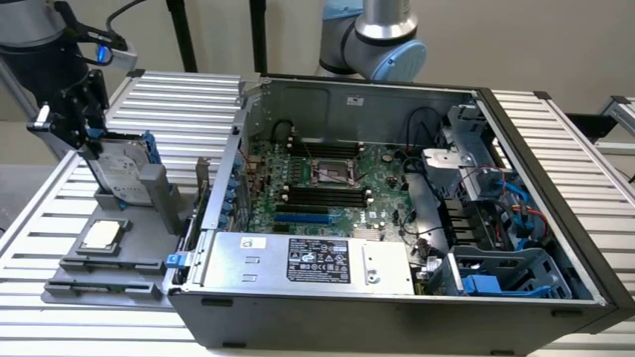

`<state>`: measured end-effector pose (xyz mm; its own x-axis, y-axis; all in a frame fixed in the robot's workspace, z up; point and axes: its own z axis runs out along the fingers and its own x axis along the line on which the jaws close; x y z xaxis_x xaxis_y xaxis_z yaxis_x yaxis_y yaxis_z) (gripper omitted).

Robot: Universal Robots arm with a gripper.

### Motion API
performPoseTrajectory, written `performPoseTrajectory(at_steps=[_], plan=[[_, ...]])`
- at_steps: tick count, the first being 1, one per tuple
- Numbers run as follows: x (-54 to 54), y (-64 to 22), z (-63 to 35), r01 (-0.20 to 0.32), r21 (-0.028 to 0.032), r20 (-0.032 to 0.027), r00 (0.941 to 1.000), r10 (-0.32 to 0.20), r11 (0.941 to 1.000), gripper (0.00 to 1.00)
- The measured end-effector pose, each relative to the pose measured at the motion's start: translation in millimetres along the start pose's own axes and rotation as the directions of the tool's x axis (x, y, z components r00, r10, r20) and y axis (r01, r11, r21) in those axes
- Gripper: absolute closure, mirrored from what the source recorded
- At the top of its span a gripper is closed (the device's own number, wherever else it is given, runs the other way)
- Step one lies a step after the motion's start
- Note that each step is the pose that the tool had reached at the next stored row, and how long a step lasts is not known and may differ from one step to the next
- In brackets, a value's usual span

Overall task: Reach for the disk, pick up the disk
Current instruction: 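Pick up the disk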

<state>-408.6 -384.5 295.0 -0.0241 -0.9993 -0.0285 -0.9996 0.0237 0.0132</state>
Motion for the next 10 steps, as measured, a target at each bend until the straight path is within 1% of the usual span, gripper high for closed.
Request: performPoseTrajectory(at_steps=[2, 3, 4, 6, 10], plan=[[0.0, -0.3, 0.1, -0.003, 0.0004, -0.0127, 0.9999, 0.003, 1.0000, 0.52], [0.0, -0.6, 0.1, -0.003, 0.0006, -0.0173, 0.9998, 0.003, 1.0000, 0.52], [0.1, -0.8, 0.2, -0.004, 0.0007, -0.0187, 0.9998, 0.004, 1.0000, 0.52], [-0.1, -1.5, 0.1, -0.005, 0.0006, -0.0196, 0.9998, 0.005, 1.0000, 0.52], [-0.1, -2.6, 0.5, -0.007, 0.0009, -0.0201, 0.9998, 0.007, 1.0000, 0.52]])
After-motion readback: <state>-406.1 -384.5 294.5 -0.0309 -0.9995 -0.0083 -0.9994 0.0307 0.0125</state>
